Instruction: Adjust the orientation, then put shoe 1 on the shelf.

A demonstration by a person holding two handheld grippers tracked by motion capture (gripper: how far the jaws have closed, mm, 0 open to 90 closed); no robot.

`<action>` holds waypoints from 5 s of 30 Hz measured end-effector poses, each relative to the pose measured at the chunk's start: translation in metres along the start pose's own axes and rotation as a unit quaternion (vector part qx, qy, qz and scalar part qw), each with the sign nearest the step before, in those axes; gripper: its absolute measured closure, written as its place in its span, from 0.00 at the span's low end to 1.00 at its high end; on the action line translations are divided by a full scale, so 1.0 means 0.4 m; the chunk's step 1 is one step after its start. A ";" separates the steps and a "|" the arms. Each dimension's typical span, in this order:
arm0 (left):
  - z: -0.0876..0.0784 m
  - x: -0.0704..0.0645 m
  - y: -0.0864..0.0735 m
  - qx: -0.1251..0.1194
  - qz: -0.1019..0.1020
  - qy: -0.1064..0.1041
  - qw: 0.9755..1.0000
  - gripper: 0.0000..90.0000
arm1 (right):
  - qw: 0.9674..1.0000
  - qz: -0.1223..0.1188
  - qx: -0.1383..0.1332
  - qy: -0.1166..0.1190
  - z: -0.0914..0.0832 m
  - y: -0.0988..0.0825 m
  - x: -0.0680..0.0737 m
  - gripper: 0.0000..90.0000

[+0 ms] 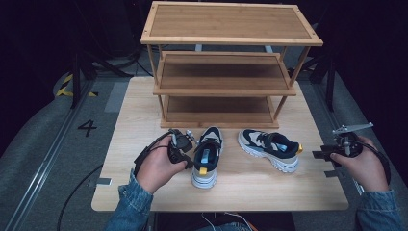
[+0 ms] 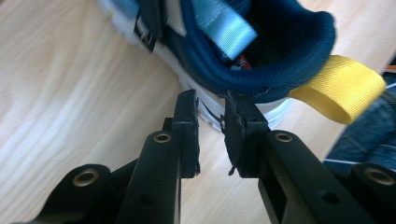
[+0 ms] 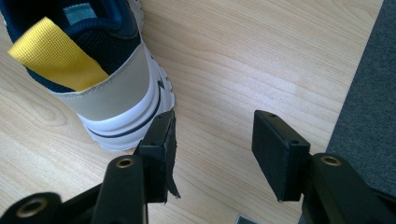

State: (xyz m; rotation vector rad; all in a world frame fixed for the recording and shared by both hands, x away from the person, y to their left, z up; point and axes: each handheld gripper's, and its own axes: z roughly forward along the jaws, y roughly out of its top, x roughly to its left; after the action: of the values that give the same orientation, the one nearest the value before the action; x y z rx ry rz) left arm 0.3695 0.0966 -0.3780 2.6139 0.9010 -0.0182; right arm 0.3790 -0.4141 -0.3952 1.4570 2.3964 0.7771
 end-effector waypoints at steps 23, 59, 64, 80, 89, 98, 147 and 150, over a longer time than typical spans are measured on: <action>-0.032 -0.118 0.105 -0.046 0.084 -0.030 0.995 0.55 | 1.000 0.003 0.003 -0.001 -0.004 -0.008 -0.001 0.57; 0.131 -0.155 0.144 0.064 0.136 -0.046 0.987 0.78 | 1.000 -0.005 0.014 0.003 0.015 -0.008 0.008 0.56; 0.104 -0.153 0.152 0.054 0.147 -0.034 0.987 0.78 | 1.000 -0.004 0.013 0.002 0.013 -0.010 0.007 0.56; 0.043 -0.050 0.220 0.042 0.158 0.002 0.987 0.77 | 1.000 -0.001 0.010 0.000 0.007 -0.014 0.004 0.56; 0.057 0.024 0.260 0.035 0.185 0.023 0.982 0.75 | 1.000 -0.006 0.014 0.003 0.011 -0.012 0.009 0.56; 0.074 0.085 0.290 0.034 0.195 0.031 0.980 0.75 | 1.000 -0.010 0.015 0.006 0.015 -0.012 0.012 0.56; 0.000 0.034 0.169 -0.046 0.067 -0.003 0.997 0.68 | 0.999 -0.036 0.018 0.017 0.043 0.030 0.039 0.56; 0.036 0.032 0.156 -0.040 0.058 -0.013 0.997 0.75 | 0.999 -0.036 0.019 0.016 0.042 0.028 0.040 0.56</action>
State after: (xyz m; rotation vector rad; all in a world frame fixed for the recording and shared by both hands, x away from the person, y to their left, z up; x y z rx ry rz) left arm 0.4184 0.0537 -0.3714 2.5812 0.7235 0.0129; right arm 0.3877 -0.3907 -0.4020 1.3752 2.4859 0.7472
